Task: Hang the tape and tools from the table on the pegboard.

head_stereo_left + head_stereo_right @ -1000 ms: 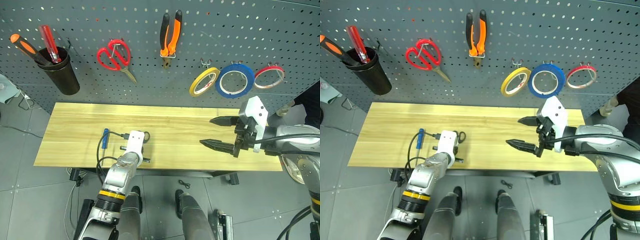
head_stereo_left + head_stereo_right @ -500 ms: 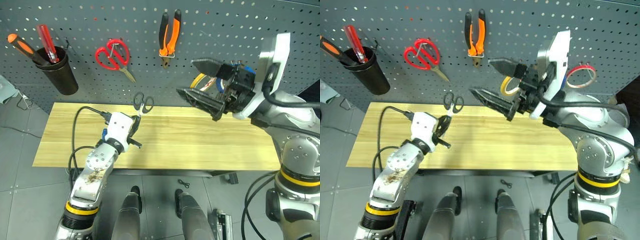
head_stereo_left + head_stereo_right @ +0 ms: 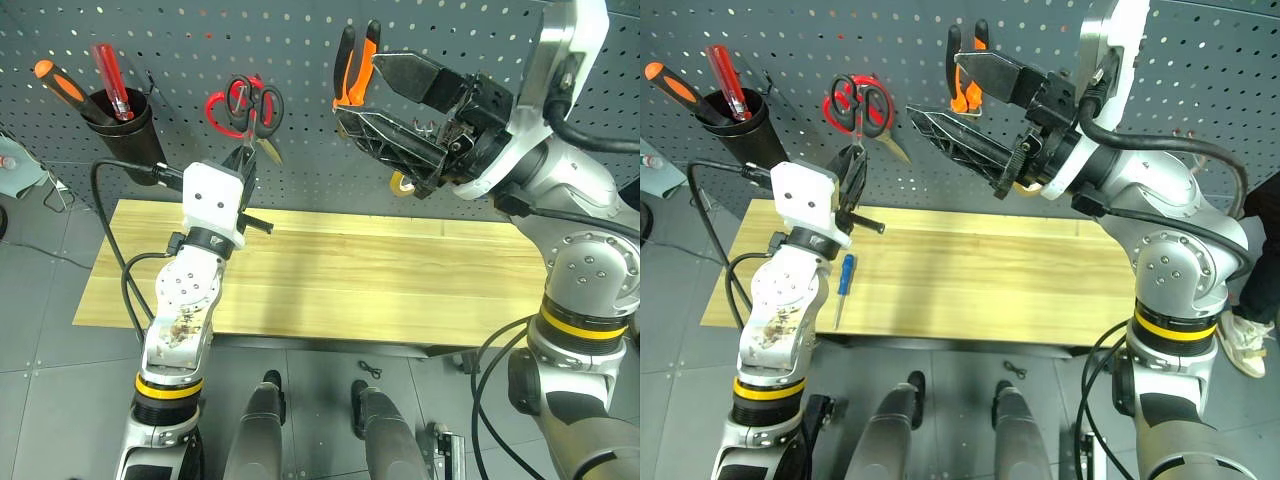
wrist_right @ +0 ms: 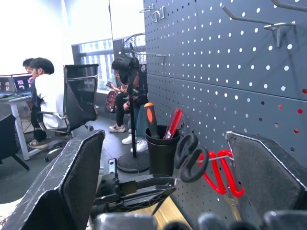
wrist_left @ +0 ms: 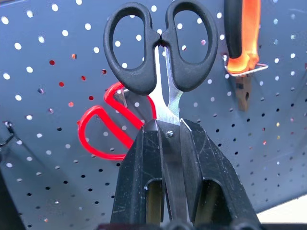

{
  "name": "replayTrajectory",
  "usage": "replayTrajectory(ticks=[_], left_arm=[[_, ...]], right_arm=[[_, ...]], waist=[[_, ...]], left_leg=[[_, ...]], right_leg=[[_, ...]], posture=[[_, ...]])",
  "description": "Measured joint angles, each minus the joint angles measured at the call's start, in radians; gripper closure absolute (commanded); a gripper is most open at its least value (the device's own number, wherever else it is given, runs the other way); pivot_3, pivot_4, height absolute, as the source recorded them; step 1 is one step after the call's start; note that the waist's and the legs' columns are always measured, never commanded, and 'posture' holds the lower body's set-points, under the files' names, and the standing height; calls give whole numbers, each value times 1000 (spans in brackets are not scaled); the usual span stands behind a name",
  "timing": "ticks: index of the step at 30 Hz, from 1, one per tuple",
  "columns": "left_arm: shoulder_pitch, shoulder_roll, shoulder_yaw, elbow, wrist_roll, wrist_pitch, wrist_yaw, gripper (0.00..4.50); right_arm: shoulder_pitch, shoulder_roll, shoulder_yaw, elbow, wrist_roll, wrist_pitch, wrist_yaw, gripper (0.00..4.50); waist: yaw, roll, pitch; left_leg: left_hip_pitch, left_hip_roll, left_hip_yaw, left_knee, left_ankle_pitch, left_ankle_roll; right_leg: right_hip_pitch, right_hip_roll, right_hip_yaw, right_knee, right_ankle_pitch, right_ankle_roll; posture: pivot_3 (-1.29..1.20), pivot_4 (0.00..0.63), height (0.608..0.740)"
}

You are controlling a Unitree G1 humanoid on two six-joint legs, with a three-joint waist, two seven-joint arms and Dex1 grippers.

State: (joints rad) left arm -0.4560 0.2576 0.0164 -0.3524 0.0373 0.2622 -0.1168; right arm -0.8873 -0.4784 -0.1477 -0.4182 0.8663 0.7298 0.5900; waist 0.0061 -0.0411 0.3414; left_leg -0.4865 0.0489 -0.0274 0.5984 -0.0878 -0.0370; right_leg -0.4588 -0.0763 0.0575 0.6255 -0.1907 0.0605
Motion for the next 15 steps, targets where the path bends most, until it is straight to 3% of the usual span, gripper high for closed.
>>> replayTrajectory(ticks=[15], left_arm=[[-60,-42,10,159,14,-17,33,4442]], right_arm=[[3,-39,15,9,-18,-2,-6,0]], waist=[[-9,0,-2]], left_leg=[[0,0,0,5,0,0]], right_leg=[[1,0,0,3,1,0]], posture=[[9,263,740]])
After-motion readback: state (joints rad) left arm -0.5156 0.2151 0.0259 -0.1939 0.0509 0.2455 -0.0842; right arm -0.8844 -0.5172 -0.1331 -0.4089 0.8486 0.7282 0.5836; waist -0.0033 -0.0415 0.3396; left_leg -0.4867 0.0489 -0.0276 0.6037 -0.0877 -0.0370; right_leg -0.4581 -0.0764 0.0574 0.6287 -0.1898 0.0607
